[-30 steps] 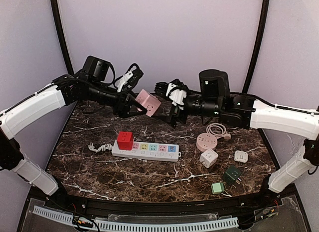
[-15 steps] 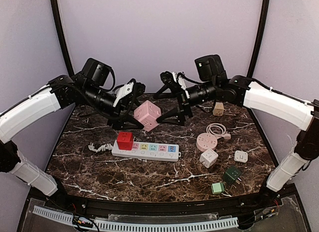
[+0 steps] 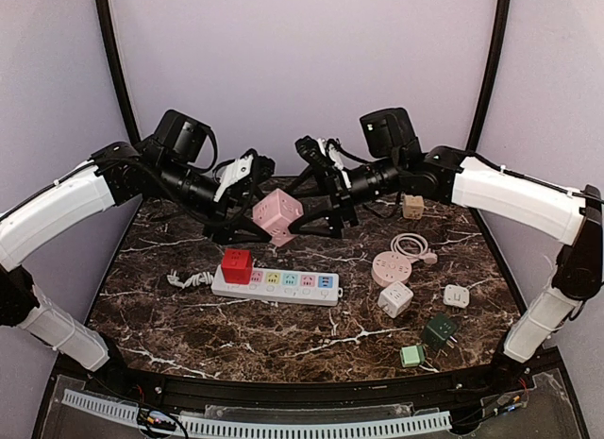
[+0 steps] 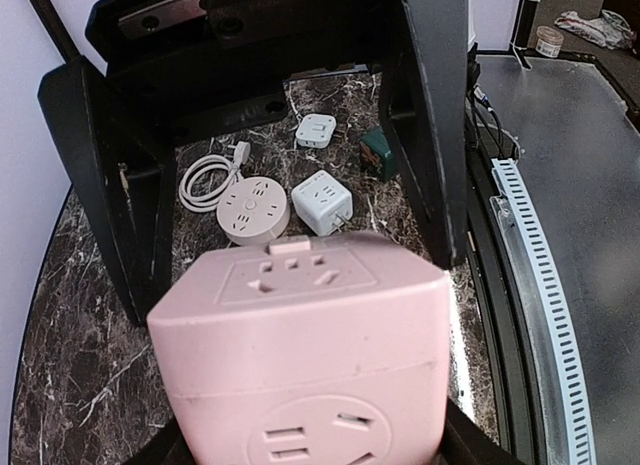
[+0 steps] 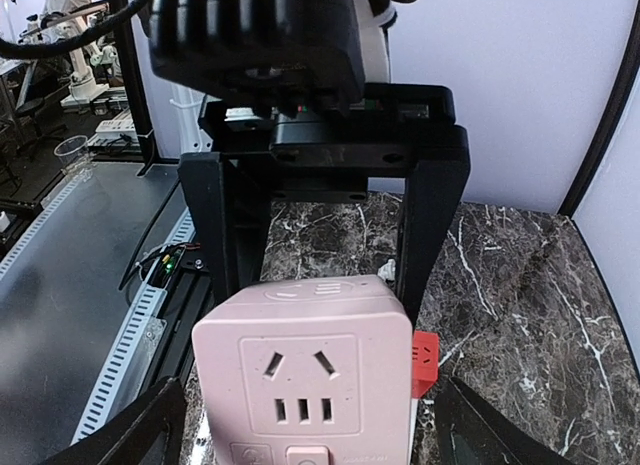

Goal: Insert the plug

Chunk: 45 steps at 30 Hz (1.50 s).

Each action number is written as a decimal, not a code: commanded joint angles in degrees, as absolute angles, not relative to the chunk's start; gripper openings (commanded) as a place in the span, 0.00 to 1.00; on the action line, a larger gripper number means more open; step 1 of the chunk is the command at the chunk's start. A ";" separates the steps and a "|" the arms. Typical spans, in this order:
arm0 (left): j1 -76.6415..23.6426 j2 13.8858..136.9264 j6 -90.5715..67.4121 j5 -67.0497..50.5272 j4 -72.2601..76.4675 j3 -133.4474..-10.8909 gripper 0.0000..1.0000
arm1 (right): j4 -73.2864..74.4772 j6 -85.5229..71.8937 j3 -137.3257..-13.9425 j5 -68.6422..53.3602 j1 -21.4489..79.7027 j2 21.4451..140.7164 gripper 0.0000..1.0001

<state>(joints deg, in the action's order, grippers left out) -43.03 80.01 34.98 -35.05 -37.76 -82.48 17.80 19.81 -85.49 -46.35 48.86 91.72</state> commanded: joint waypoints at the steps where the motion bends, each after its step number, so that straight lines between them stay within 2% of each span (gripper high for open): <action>1: -43.26 79.21 33.86 -35.31 -35.87 -82.40 0.00 | 16.32 18.07 -86.92 -43.90 50.02 93.82 0.84; 3: -43.26 79.32 33.74 -35.25 -35.71 -82.29 0.00 | 16.08 17.89 -87.32 -43.67 50.32 94.46 0.82; 4: -43.29 79.39 33.75 -35.34 -35.70 -82.24 0.01 | 15.74 17.69 -87.42 -43.69 50.48 94.74 0.77; 9: -43.27 79.18 32.75 -35.28 -36.08 -81.37 0.01 | 12.40 15.92 -86.10 -42.93 50.71 94.26 0.12; 10: -43.25 79.06 32.24 -33.74 -36.01 -80.92 0.04 | 12.20 15.22 -85.70 -40.92 50.64 93.97 0.00; 11: -43.29 78.95 31.15 -32.47 -35.90 -80.67 0.15 | 12.14 14.12 -85.49 -38.82 50.38 93.69 0.00; 12: -43.25 78.76 31.31 -29.54 -36.10 -80.04 0.50 | 12.20 12.53 -85.25 -36.81 49.90 93.55 0.00; 14: -42.47 78.60 33.58 -25.12 -37.48 -78.75 0.79 | 12.82 8.40 -84.60 -32.39 48.34 93.28 0.00; 15: -41.80 78.63 35.90 -24.38 -39.01 -78.27 0.86 | 13.47 4.78 -84.17 -29.67 47.27 93.15 0.00; 17: -37.89 79.22 39.86 -24.80 -42.23 -77.11 0.89 | 15.47 -0.61 -83.29 -23.55 45.23 92.79 0.00; 19: -32.44 80.99 44.87 -24.39 -45.57 -76.67 0.88 | 18.78 -5.02 -82.78 -15.97 43.90 92.31 0.00; 24: -30.43 87.70 57.55 -17.76 -48.06 -75.80 0.85 | 21.44 -8.68 -79.82 -5.25 42.94 90.68 0.00; 31: -28.69 98.36 64.01 -17.64 -49.29 -79.63 0.84 | 21.60 -6.92 -77.67 -4.44 41.71 91.54 0.00; 38: -27.42 103.55 67.06 -16.89 -53.04 -79.93 0.86 | 21.20 -5.83 -76.55 -4.35 41.67 91.81 0.00; 39: -27.42 103.59 65.19 -16.70 -52.35 -79.18 0.84 | 21.11 -5.89 -76.41 -3.98 41.73 91.72 0.00; 41: -27.53 103.32 62.09 -16.70 -51.96 -78.47 0.74 | 21.14 -5.89 -76.01 -3.27 41.70 91.48 0.00; 44: -29.15 101.18 55.80 -16.67 -51.27 -77.21 0.47 | 21.10 -5.93 -75.07 -2.11 41.68 90.40 0.00; 45: -29.78 100.55 51.52 -15.64 -49.99 -75.71 0.42 | 20.97 -6.07 -74.66 -1.78 41.74 89.92 0.00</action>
<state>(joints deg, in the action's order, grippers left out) -27.68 103.72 61.39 -16.43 -49.67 -78.67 23.55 -6.11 -75.96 -3.95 41.93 93.10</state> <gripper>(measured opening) 0.548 0.583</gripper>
